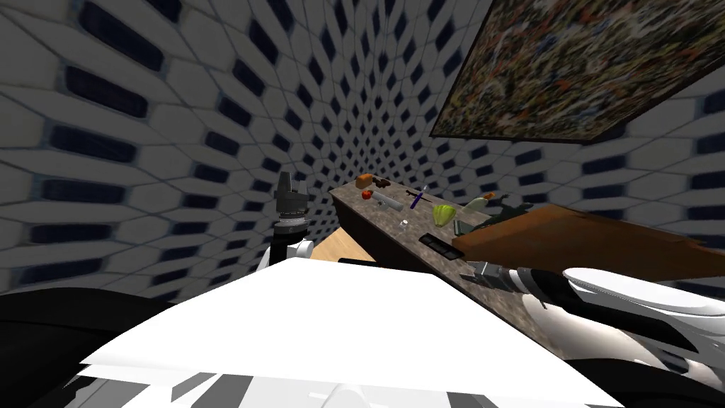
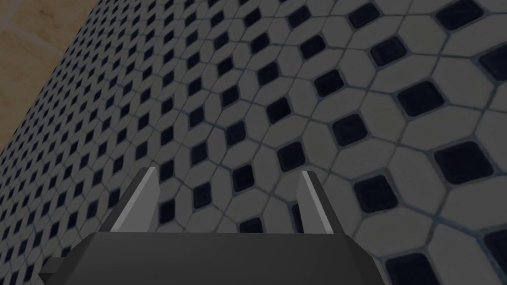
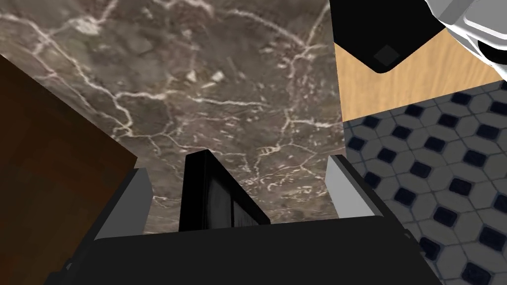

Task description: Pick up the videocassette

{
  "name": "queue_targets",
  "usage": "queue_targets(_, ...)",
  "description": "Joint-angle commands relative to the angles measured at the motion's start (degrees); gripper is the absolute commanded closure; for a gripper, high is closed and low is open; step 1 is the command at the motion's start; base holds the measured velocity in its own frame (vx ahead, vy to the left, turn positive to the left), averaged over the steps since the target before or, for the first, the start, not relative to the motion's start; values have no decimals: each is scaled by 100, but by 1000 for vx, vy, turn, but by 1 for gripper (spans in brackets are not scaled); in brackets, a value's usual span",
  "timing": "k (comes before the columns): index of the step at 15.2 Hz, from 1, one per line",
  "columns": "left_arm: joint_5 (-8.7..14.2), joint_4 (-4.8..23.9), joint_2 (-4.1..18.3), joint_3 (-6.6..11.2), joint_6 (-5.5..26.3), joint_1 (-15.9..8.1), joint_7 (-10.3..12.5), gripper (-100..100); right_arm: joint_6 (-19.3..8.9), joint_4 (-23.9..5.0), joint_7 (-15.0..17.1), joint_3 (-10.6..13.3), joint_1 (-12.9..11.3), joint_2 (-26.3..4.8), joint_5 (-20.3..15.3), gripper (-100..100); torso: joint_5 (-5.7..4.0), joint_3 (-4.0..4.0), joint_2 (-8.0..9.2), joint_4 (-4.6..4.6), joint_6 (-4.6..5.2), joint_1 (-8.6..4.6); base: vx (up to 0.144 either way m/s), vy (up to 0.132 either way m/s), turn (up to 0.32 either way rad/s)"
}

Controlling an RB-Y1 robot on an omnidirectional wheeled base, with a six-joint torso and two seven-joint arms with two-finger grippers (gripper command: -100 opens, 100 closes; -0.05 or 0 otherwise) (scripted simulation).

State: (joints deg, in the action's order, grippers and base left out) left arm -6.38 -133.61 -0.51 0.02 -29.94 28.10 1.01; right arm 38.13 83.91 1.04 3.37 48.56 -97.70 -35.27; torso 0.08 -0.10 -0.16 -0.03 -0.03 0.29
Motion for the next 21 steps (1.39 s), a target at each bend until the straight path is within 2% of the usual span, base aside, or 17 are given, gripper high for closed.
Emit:
queue_targets(1, 0, 0, 0, 0, 0, 0, 0, 0, 80, -130, -29, -63, 180, -286, -86, -100, 0, 0, 0, 0, 0, 0, 41, 74, 172)
queue_targets(6, 0, 0, 0, 0, 0, 0, 0, 0, 182, -273, -32, -24, 300, -806, -238, -100, 3, -5, -9, -2, -1, 10, 56, 72, 117)
queue_targets(8, 0, 0, 0, 0, 0, 0, 0, 0, 289, -354, -35, 24, 412, -1135, -362, -100, 2, -7, -12, -3, -1, 10, 80, 85, 150)
queue_targets(9, 0, 0, 0, 0, 0, 0, 0, 0, 289, -354, -35, 24, 412, -1144, -362, -100, 3, -10, -18, -4, -4, 17, 93, 105, 129)
queue_targets(12, 0, 0, -1, -1, 0, 1, 0, 0, 430, -392, -41, 92, 544, -1486, -489, -100, 7, -13, -22, -5, -1, 31, 101, 118, 115)
queue_targets(15, 0, -1, 0, 0, 0, 1, 0, 0, 430, -392, -41, 92, 544, -1486, -489, -100, 4, -8, -13, -3, 4, 19, 57, 67, 25)
queue_targets(16, 0, 0, 0, 0, 0, 1, 0, 0, 487, -390, -43, 121, 594, -1598, -531, -100, 1, 0, 1, 0, 5, 5, 30, 44, 50)
queue_targets(17, 0, 0, 0, 0, 0, 0, 0, 0, 417, -381, -86, 195, 506, -1556, -430, -100, -1, 3, 5, 1, 3, 2, 26, 34, 33)
queue_targets(18, 0, 0, 0, 0, 0, 0, 0, 0, 325, -368, -134, 260, 547, -1399, -487, -100, -1, 5, 9, 2, 5, -2, 23, 12, 88)
queue_targets(20, 0, 0, 0, 1, 0, 0, 0, 0, 325, -368, -134, 93, 547, -1399, -487, -100, -5, 9, 15, 4, 4, -18, 22, -4, 54)
queue_targets(21, 0, 0, 1, 1, 0, 0, 0, 0, 325, -368, -134, 172, 547, -1399, -487, -100, -6, 10, 17, 4, 5, -22, 10, -10, 4)
